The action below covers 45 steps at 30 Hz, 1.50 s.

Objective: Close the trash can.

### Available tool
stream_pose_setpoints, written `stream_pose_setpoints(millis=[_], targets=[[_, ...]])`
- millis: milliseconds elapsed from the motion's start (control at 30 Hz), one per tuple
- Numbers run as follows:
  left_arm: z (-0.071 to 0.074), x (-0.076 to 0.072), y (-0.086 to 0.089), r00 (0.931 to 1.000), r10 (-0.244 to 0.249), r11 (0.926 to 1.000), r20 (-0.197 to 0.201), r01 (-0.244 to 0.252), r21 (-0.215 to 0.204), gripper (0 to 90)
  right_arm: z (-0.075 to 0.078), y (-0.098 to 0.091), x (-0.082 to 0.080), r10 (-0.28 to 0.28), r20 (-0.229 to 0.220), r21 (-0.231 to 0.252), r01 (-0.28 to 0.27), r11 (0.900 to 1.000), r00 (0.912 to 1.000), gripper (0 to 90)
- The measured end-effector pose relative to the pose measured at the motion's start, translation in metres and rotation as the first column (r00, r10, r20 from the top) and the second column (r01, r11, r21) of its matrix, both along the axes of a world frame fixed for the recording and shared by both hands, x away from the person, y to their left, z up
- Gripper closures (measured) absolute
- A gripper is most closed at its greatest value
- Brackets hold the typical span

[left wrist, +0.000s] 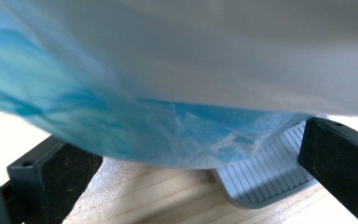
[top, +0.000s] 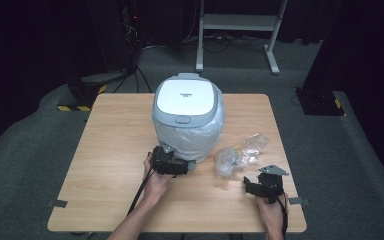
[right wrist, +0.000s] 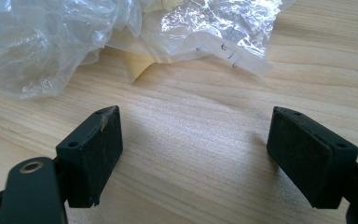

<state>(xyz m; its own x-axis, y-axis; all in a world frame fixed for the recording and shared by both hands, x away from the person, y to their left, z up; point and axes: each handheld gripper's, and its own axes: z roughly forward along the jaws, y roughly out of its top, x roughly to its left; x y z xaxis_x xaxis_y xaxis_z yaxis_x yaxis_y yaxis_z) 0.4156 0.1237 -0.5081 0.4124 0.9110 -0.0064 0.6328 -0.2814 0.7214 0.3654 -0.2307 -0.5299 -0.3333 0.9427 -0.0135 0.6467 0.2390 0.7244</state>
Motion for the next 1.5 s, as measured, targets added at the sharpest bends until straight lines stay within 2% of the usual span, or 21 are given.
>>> stream_pose_setpoints(millis=[67,133,233,267,367,400,567,633,667,700,767,800,833,933,967,1000,1033,1067,1100,1367,1500], targets=[[-0.002,0.001,-0.001,1.0000,0.009,0.9998,0.002,-0.009,-0.020,0.0,0.000,0.000,0.000,-0.002,-0.001,0.001,0.002,1.0000,1.0000,18.1],[-0.002,0.002,0.001,0.9998,-0.015,0.9998,-0.009,0.015,-0.012,0.0,0.000,0.000,0.000,-0.002,-0.001,0.000,0.002,1.0000,1.0000,18.1],[-0.002,0.002,0.001,0.9999,-0.016,0.9999,-0.002,0.016,-0.006,0.0,0.000,0.000,0.000,-0.003,0.001,0.002,0.003,1.0000,1.0000,18.1],[-0.004,0.002,-0.001,0.9998,0.011,0.9997,0.017,-0.011,-0.021,0.0,0.000,0.000,0.000,-0.003,0.000,0.002,0.003,1.0000,1.0000,18.1],[-0.004,0.001,-0.001,0.9999,0.006,0.9999,0.016,-0.006,-0.014,0.1,0.000,0.000,0.000,-0.004,0.000,0.002,0.004,1.0000,1.0000,18.2],[-0.004,0.001,0.000,0.9999,-0.005,1.0000,0.009,0.005,0.004,0.1,0.000,0.000,0.000,-0.004,0.000,0.002,0.004,1.0000,1.0000,18.2],[-0.008,0.002,0.000,0.9999,-0.009,0.9999,0.003,0.010,-0.005,0.3,0.000,0.000,0.000,-0.004,0.001,0.002,0.004,1.0000,1.0000,18.2],[-0.009,0.002,0.002,0.9995,-0.028,0.9992,-0.016,0.029,0.026,0.4,0.000,0.001,0.000,-0.004,0.001,0.002,0.004,1.0000,1.0000,18.2],[-0.009,0.002,0.002,0.9995,-0.028,0.9992,-0.016,0.029,0.026,0.4,0.000,0.000,0.000,-0.005,0.001,0.002,0.005,1.0000,1.0000,18.2],[-0.014,0.003,-0.003,0.9998,0.016,0.9998,0.014,-0.016,-0.008,0.4,0.000,0.000,0.000,-0.004,0.000,0.002,0.004,1.0000,1.0000,18.2],[-0.014,0.002,-0.002,0.9997,0.019,0.9997,0.012,-0.019,-0.013,0.7,0.000,0.000,0.000,-0.004,0.001,0.002,0.004,1.0000,1.0000,18.1],[-0.014,0.003,0.001,1.0000,-0.006,0.9999,-0.004,0.006,0.009,0.7,0.000,0.000,0.000,-0.004,0.000,0.002,0.004,1.0000,1.0000,18.2],[-0.016,0.003,0.000,1.0000,0.005,0.9999,0.004,-0.005,-0.014,0.7,0.000,0.000,0.000,-0.004,0.000,0.002,0.004,1.0000,1.0000,18.2],[-0.016,0.004,0.002,1.0000,-0.002,0.9999,-0.002,0.002,-0.017,0.8,0.000,0.001,0.000,-0.003,0.000,0.002,0.003,1.0000,1.0000,18.2],[-0.016,0.004,0.005,0.9989,-0.039,0.9992,-0.028,0.038,-0.005,0.8,0.000,0.001,0.000,-0.003,0.000,0.002,0.003,1.0000,1.0000,18.2],[-0.018,0.004,0.004,1.0000,-0.007,0.9992,0.000,0.007,-0.040,0.8,0.000,0.001,0.000,-0.003,0.000,0.002,0.003,1.0000,1.0000,18.2],[-0.018,0.004,0.007,0.9991,-0.036,0.9990,-0.021,0.035,-0.026,0.8,0.000,0.000,0.000,-0.003,0.000,0.002,0.003,1.0000,1.0000,18.2],[-0.018,0.004,0.007,0.9991,-0.036,0.9990,-0.021,0.035,-0.026,0.8,0.000,0.000,0.000,-0.003,0.000,0.002,0.003,1.0000,1.0000,18.2],[-0.020,0.004,0.009,0.9992,-0.033,0.9976,-0.021,0.032,-0.062,0.8,0.000,0.000,0.000,-0.002,0.000,0.002,0.002,1.0000,1.0000,18.2],[-0.021,0.005,0.010,0.9991,-0.040,0.9968,-0.016,0.039,-0.070,0.9,0.000,0.002,-0.001,-0.001,-0.006,-0.003,0.001,1.0000,1.0000,16.2],[-0.021,0.005,0.010,0.9990,-0.040,0.9968,-0.016,0.039,-0.070,0.9,0.000,0.003,-0.006,0.008,0.000,0.024,-0.008,0.9997,1.0000,20.1]])
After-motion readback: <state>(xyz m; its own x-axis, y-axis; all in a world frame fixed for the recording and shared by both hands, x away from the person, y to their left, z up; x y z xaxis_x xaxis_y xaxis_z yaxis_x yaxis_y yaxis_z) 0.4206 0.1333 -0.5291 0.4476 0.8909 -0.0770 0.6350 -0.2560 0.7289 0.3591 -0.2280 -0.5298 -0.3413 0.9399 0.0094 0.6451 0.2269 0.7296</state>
